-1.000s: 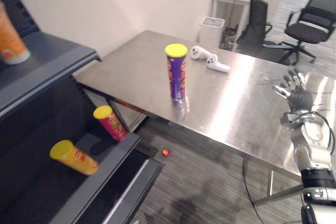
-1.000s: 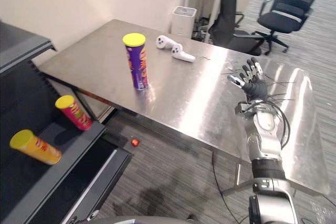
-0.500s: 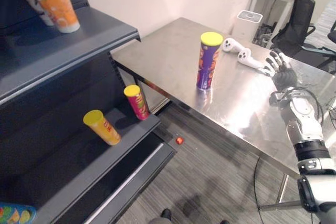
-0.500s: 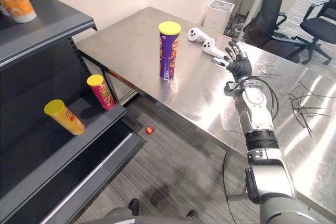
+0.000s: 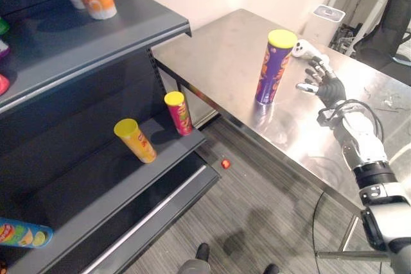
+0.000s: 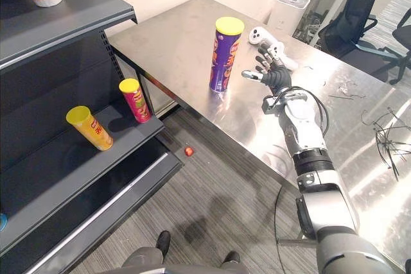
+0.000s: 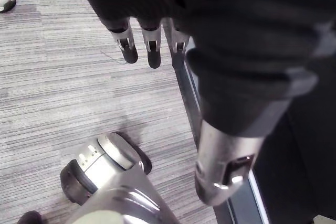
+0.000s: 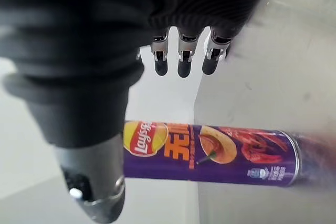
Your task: Put the gum and the chips on the shelf.
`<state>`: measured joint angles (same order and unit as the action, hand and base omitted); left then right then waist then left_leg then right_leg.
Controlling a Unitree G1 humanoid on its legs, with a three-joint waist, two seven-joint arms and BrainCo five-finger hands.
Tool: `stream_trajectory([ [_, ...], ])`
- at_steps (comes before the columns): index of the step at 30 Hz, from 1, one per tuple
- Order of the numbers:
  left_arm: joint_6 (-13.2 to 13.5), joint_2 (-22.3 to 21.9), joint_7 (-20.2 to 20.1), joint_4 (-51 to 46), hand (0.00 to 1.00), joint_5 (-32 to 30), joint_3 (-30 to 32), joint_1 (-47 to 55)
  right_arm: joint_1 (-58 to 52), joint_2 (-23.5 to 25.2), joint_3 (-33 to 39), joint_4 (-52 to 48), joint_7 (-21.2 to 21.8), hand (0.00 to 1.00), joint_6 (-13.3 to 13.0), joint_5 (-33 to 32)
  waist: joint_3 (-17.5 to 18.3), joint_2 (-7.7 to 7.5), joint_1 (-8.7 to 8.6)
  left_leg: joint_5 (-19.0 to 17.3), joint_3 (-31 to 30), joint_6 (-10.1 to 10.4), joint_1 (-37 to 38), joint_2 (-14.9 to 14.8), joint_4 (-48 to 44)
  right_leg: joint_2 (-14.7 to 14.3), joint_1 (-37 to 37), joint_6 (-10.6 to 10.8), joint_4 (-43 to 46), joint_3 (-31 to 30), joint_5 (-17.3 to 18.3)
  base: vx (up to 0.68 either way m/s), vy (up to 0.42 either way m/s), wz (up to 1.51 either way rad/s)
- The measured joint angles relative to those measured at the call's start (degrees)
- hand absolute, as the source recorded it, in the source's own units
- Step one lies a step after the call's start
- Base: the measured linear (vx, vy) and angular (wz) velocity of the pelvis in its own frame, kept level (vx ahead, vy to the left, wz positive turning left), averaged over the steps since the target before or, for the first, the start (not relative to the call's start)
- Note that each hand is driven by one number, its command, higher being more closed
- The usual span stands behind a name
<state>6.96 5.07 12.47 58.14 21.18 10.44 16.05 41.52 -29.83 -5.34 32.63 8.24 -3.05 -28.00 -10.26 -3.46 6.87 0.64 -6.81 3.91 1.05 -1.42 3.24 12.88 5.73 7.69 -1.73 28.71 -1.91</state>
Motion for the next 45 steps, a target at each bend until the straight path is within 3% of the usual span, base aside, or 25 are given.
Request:
stream_trajectory([
  [16,0.1,0.3,-0.5,-1.7,0.00,0.0,0.0,0.0,3.2,0.0,-0.3,2.1,-0.8,0.00,-0.3,-0.1,-2.3,-1.29,1.94,1.7,-1.9,0.1,0.1,0.1,1.7,0.0,0.5,-0.2,0.0,0.7,0.1,-0.01,-0.001,0.07],
  [32,1.8,0.9,-1.6,-2.4,0.00,0.2,0.0,0.0,6.3,-0.2,-0.3,4.8,-2.3,0.00,-2.8,0.5,-4.6,-2.49,2.97,2.3,-3.4,0.2,-0.3,0.0,2.1,0.0,0.4,0.0,1.0,1.2,1.1,0.00,-0.004,0.04],
  [38,1.8,2.0,-1.9,-4.3,0.00,0.5,0.0,-0.1,9.1,-4.4,-2.3,6.5,-2.3,0.00,-2.8,0.5,-5.0,-3.01,4.37,2.6,-4.5,0.4,-1.2,-0.4,2.1,-0.1,-0.5,0.2,2.4,0.4,1.8,0.00,-0.013,0.09],
  [45,1.9,2.4,-2.5,-4.4,0.00,0.5,0.0,-0.1,11.3,-5.2,-2.3,6.6,-2.9,0.00,-2.8,0.5,-5.1,-3.26,4.68,2.7,-4.8,0.5,-1.2,-0.5,2.1,0.0,-0.5,0.2,2.9,-0.1,2.1,-0.01,-0.007,0.03],
])
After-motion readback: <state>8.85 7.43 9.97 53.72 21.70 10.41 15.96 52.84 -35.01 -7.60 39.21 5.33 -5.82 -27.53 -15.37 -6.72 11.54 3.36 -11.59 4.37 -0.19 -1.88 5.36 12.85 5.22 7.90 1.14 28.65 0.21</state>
